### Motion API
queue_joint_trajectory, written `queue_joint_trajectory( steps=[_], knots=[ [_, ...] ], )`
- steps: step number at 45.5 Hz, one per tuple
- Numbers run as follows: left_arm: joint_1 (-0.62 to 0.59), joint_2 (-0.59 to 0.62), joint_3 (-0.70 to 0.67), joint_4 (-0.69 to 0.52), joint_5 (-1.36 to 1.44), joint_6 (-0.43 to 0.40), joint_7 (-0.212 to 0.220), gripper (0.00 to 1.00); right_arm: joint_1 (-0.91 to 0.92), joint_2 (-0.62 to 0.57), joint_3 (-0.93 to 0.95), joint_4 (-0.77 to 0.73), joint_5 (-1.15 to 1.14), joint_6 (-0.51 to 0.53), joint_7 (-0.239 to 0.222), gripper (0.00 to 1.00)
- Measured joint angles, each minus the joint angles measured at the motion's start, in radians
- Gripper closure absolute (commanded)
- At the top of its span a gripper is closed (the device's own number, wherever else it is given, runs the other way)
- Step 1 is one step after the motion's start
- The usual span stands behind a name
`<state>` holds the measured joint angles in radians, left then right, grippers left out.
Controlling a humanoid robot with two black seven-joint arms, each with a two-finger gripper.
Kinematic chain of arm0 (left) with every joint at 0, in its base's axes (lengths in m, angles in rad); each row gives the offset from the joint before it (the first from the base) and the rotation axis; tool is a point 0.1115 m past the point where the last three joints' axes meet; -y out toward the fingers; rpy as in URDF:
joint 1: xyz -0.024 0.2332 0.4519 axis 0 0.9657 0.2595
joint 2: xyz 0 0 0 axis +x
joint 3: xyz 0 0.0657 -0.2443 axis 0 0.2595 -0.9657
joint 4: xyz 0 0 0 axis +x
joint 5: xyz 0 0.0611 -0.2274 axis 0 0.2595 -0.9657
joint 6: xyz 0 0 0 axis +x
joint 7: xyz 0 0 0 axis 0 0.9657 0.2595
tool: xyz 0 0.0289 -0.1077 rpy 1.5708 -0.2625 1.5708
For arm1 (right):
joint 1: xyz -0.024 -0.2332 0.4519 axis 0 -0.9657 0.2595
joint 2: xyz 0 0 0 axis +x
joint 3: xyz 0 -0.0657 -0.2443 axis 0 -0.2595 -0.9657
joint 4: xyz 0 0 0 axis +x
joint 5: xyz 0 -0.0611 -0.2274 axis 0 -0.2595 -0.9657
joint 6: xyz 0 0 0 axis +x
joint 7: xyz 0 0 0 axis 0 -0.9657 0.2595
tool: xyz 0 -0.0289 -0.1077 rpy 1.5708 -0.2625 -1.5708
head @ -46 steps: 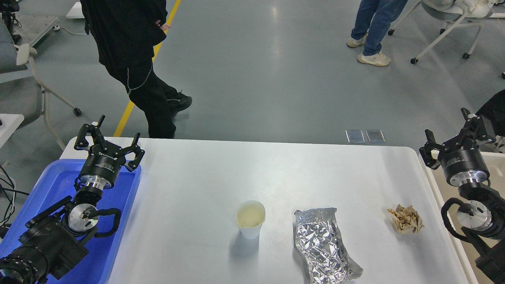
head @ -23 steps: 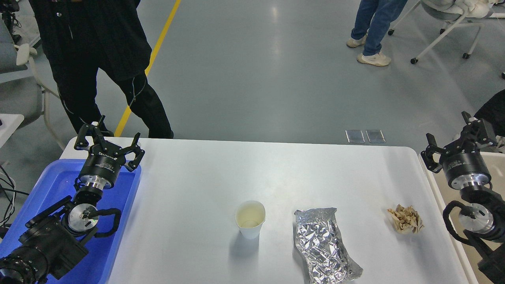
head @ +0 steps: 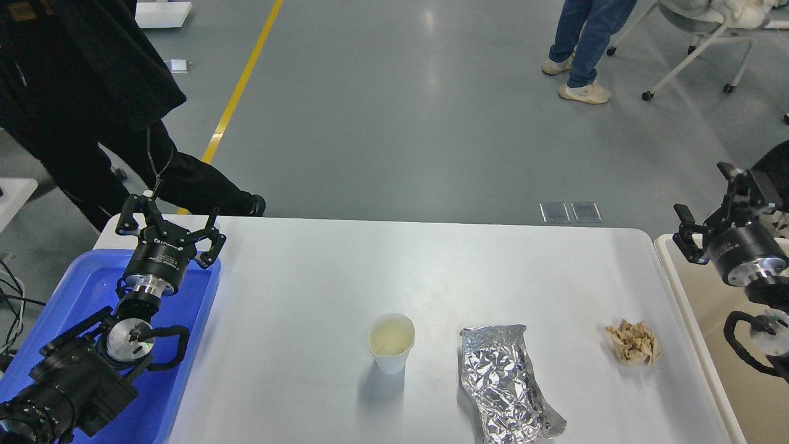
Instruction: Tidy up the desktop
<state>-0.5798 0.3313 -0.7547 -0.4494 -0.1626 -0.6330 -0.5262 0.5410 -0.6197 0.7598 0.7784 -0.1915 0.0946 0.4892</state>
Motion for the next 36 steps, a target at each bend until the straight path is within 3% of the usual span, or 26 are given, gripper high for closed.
queue_joint_trajectory(
  steps=[18, 36],
  knots=[
    [0.0, 0.0, 0.0, 0.0, 0.0, 0.001, 0.0, 0.0, 0.238, -0.193, -0.472, 0.013, -0.015, 0.011, 0.0, 0.0],
    [0.0, 0.0, 0.0, 0.0, 0.0, 0.001, 0.0, 0.0, 0.415, -0.3, -0.635, 0.241, -0.327, 0.014, 0.0, 0.0]
  ],
)
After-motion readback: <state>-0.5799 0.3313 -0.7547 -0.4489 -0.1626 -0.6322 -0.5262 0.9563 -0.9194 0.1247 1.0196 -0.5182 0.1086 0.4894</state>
